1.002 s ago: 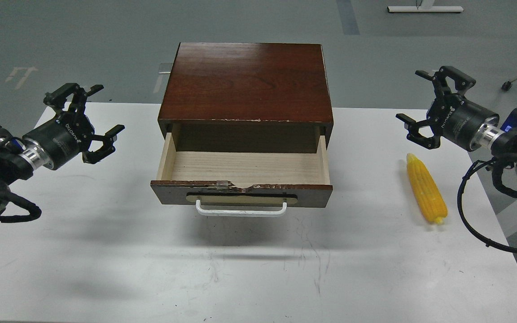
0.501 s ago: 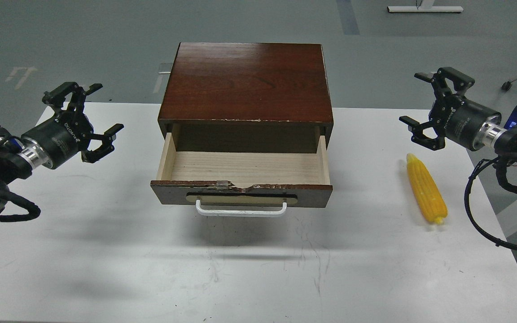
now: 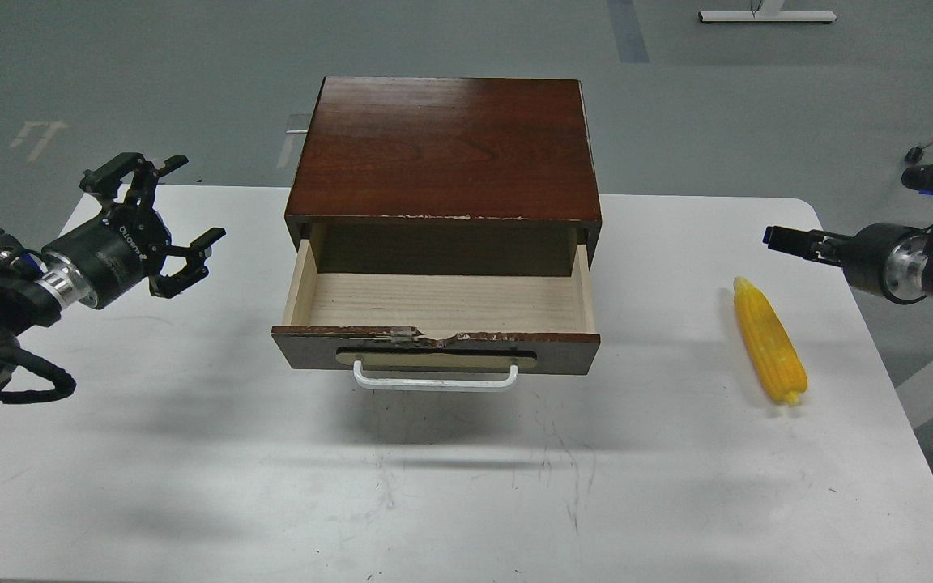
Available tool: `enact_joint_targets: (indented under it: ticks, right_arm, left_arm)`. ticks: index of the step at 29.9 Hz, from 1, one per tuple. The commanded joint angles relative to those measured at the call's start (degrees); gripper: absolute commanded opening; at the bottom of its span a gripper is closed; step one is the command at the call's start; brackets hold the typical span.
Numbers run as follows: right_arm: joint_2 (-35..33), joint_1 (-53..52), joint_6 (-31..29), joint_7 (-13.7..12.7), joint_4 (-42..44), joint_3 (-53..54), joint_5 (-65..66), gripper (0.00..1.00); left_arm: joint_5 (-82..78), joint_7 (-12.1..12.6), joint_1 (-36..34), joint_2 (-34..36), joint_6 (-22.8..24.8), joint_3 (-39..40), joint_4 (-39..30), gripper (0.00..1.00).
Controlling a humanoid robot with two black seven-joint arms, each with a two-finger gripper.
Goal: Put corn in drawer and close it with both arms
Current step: 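Reach the right gripper down to the yellow corn cob and grasp it, then lift the corn with the right gripper and lower it into the open drawer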
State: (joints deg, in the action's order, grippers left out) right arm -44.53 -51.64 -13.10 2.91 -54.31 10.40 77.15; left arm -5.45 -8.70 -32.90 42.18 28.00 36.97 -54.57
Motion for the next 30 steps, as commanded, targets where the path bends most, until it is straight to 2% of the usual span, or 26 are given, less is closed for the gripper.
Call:
enact_joint_targets:
  ticks: [1, 6, 10, 15, 16, 17, 22, 26, 30]
  right_arm:
    - [1.55, 0.58, 1.06, 0.17, 0.43, -4.25, 0.72, 0.99]
    - [6.64, 0.05, 3.52, 1.04, 2.01, -10.14, 3.36, 0.99]
    - [7.00, 1.10, 3.69, 1.39, 2.71, -10.58, 3.36, 0.92]
    - [7.00, 2.78, 3.69, 1.57, 2.98, -12.33, 3.54, 0.78]
    - [7.00, 2.43, 3.69, 1.57, 3.07, -13.38, 3.54, 0.68]
    - [7.00, 2.34, 3.69, 1.57, 3.07, -13.74, 3.54, 0.62]
    - [7.26, 1.99, 7.28, 2.36, 2.80, -13.48, 3.45, 0.02]
    - [7.53, 0.23, 10.89, 2.54, 2.63, -13.39, 3.10, 0.00]
    - [7.44, -5.03, 13.70, 4.82, 2.54, -13.48, 3.36, 0.00]
  left_arm:
    - [0.09, 0.00, 0.21, 0.54, 0.00, 0.03, -0.01, 0.98]
    - [0.09, -0.09, 0.38, 0.63, 0.00, 0.03, -0.01, 0.98]
    - [0.09, -0.26, 1.00, 0.71, 0.00, 0.12, -0.01, 0.98]
    - [-0.52, -0.97, 1.00, 0.80, 0.00, 0.03, -0.01, 0.98]
    - [-0.53, -0.97, 1.00, 0.80, 0.00, -0.06, -0.01, 0.98]
    - [-0.53, -0.97, 1.00, 0.80, 0.00, 0.03, -0.01, 0.98]
    - [-0.53, -0.97, 1.00, 0.80, 0.00, -0.06, -0.01, 0.98]
    - [-0.53, -0.97, 1.09, 0.80, 0.00, -0.23, -0.01, 0.98]
    - [-0.53, -0.97, 1.09, 0.98, 0.00, -0.23, -0.01, 0.98]
